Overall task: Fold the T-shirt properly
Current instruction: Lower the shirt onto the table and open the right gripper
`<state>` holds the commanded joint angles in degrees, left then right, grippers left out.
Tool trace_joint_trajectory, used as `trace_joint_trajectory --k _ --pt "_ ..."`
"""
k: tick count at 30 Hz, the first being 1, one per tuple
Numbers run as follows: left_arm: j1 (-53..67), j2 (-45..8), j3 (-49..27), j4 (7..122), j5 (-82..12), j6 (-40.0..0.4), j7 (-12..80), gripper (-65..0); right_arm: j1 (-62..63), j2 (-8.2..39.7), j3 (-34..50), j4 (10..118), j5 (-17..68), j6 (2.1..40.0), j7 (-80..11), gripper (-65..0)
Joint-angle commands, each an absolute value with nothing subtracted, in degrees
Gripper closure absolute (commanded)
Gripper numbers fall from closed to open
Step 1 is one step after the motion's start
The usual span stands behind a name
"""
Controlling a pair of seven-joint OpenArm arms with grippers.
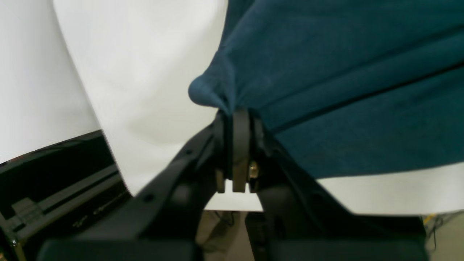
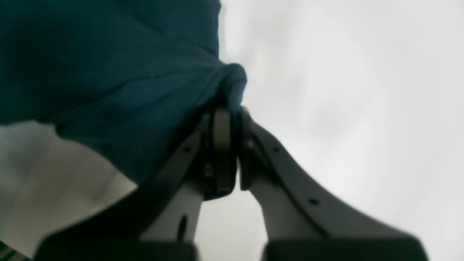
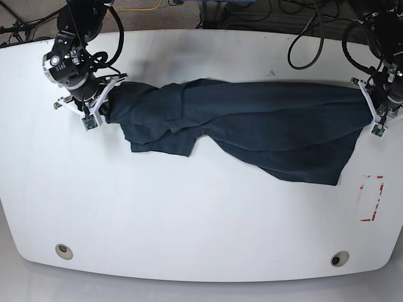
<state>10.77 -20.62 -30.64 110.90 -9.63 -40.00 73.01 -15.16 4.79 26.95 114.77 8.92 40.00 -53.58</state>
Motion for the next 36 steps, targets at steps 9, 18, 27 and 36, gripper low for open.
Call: trace_joint_trajectory --k 9,18,27,36 --pt "13.5 -20.5 -30.6 110.9 -9.5 -40.0 69.8 0.0 -17.7 4.1 26.8 113.3 8.9 40.0 -52.7 0.0" --pt "13.5 -20.9 -30.7 110.8 -9.5 -40.0 69.7 0.0 -17.9 4.1 26.8 112.5 8.9 40.0 -52.7 -0.2" --pt "13.5 -20.9 -30.7 110.8 -9.5 -40.0 69.6 0.0 -18.0 4.0 26.9 108.9 8.9 40.0 -52.8 -26.8" --pt "13.5 -20.9 -30.7 110.8 -9.5 -40.0 69.6 0.0 -21.4 4.0 26.9 109.6 9.4 40.0 -52.8 -47.4"
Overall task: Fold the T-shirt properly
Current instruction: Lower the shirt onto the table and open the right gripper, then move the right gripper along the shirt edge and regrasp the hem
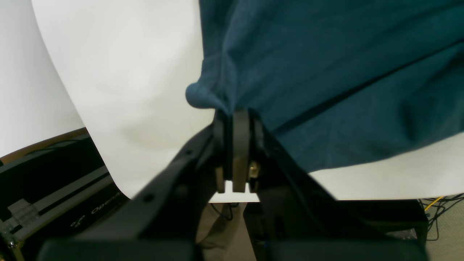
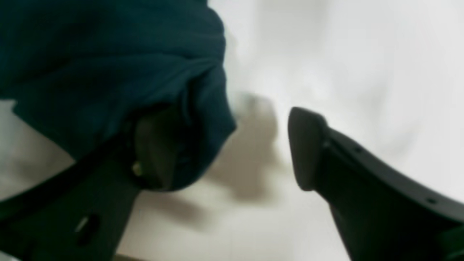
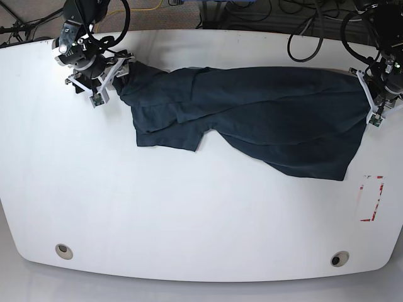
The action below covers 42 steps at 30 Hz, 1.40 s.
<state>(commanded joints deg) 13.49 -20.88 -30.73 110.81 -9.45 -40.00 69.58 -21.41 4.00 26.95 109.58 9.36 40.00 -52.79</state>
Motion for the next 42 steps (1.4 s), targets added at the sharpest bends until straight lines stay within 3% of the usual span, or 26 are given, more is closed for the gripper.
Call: trace_joint_trajectory --k 11,19,29,38,42 --pt "13.5 -20.9 -30.6 110.8 -9.5 -40.0 69.6 0.0 -20.3 2.8 32.7 115.5 17.5 40.0 -53.1 -47.4" --pt "13.5 -20.8 -30.4 110.8 -9.5 -40.0 69.5 0.0 -7.5 2.5 32.9 112.0 17.6 40.0 -59.4 -47.4" --pt "13.4 -20.6 -30.2 110.8 -9.5 -40.0 69.5 0.0 3.5 3.6 32.7 101.3 17.6 40.0 -60.3 -47.4" --pt "13.3 -20.6 -30.2 110.8 -9.5 -40.0 69.5 0.0 5.7 6.9 20.1 92.4 17.5 39.8 -54.0 -47.4" --pt "13.3 -20.5 -30.2 110.8 -9.5 -40.0 69.5 0.0 5.7 8.0 17.1 89.5 17.5 36.4 -50.8 -47.4"
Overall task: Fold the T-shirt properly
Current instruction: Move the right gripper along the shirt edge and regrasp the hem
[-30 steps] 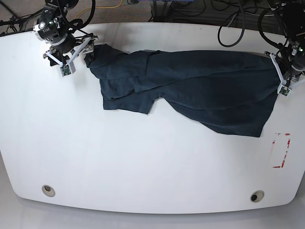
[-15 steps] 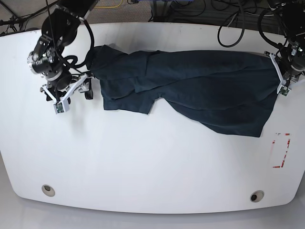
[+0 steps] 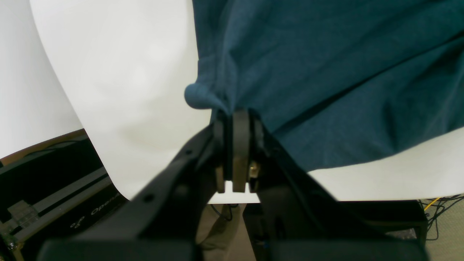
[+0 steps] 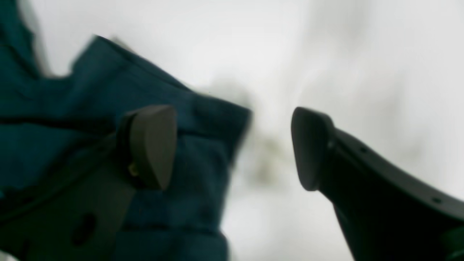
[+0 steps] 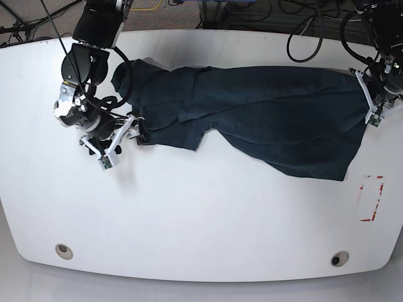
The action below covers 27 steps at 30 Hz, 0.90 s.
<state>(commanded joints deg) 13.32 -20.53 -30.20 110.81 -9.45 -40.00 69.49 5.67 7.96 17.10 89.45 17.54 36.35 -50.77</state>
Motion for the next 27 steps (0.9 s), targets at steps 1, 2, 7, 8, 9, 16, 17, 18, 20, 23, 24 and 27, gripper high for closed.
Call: trace_joint_trajectory --k 1,2,7,8,9,16,17,18,20,23,24,27 --pt "13.3 -20.5 -30.2 110.8 -9.5 -40.0 69.5 0.0 5.7 8.0 16.7 88.5 17.5 36.0 -50.2 -47.4" --pt "13.3 -20.5 -30.2 110.8 -9.5 -40.0 69.5 0.0 5.7 8.0 16.5 87.5 17.5 35.7 -49.6 -47.4" --pt "13.3 -20.5 -30.2 110.8 -9.5 -40.0 69.5 0.0 5.9 8.4 15.0 82.5 17.5 35.5 -45.1 -47.4" --pt "13.3 -20.5 -30.2 110.8 -9.5 -40.0 69.5 0.0 6.4 8.5 14.6 81.3 17.5 35.4 -44.2 -47.4" --pt "13.3 -20.5 -30.2 110.8 -9.5 -40.0 69.5 0.0 6.6 8.5 14.5 80.1 17.5 35.4 -43.7 -47.4" --pt "13.3 -20.6 -30.3 110.8 -9.5 -40.0 69.5 0.0 6.9 8.5 14.4 76.5 17.5 35.4 -41.2 -47.4" --pt "13.3 -20.7 -30.3 110.8 -9.5 -40.0 69.5 0.0 6.9 8.5 14.4 76.1 17.5 35.4 -40.9 -47.4" --pt "13.3 -20.7 -30.3 110.8 -9.5 -40.0 69.5 0.0 7.0 8.5 14.4 75.7 17.5 35.4 -40.8 -47.2" --pt "13.3 -20.7 -30.3 110.8 -9.5 -40.0 69.5 0.0 7.3 8.2 14.4 75.6 17.5 35.4 -40.9 -47.2" --pt "13.3 -20.7 -30.2 110.8 -9.5 -40.0 69.5 0.0 7.4 8.0 13.9 75.7 17.7 35.4 -41.1 -47.2" --pt "13.3 -20.7 -30.2 110.8 -9.5 -40.0 69.5 0.0 7.3 8.0 13.5 75.7 17.7 35.4 -41.2 -47.2" --pt "13.3 -20.8 -30.2 110.8 -9.5 -40.0 69.5 0.0 7.2 7.3 12.2 75.7 17.6 35.3 -41.5 -47.2"
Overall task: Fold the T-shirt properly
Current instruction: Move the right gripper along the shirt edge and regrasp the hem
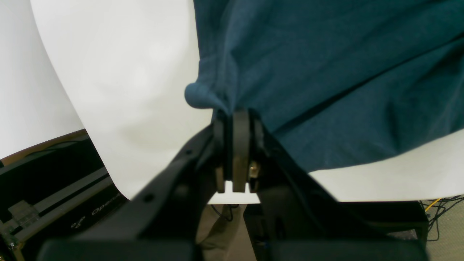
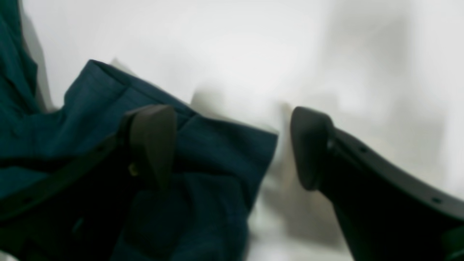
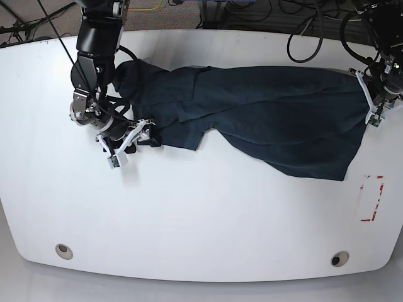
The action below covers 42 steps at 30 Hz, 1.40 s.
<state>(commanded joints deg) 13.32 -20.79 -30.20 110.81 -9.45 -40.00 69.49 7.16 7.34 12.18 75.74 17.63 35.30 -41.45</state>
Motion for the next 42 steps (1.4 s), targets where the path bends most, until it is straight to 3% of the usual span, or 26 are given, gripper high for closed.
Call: trace_joint_trajectory --k 9,15,25,29,32,42 --pt "13.3 -20.9 -30.2 110.8 -9.5 -40.0 69.5 0.0 5.8 7.0 12.3 75.7 17.6 35.3 -41.5 -46.0" --pt "13.3 -20.9 -30.2 110.8 -9.5 -40.0 69.5 0.0 5.8 7.0 12.2 75.6 17.6 35.3 -41.4 -30.9" --pt "13.3 -20.9 -30.2 110.8 -9.5 -40.0 69.5 0.0 5.7 7.3 12.2 75.6 17.6 35.3 -41.5 -16.2" --pt "13.3 -20.9 -30.2 110.8 -9.5 -40.0 69.5 0.0 5.7 7.3 12.1 75.6 17.6 35.3 -41.5 -4.9" --pt "13.3 -20.9 -30.2 110.8 -9.5 -40.0 69.5 0.0 5.7 7.3 12.1 75.6 17.6 35.3 -41.5 0.0" --pt "13.3 -20.9 -30.2 110.8 -9.5 -40.0 69.5 0.0 5.1 8.0 12.2 81.0 17.6 35.3 -43.6 0.0"
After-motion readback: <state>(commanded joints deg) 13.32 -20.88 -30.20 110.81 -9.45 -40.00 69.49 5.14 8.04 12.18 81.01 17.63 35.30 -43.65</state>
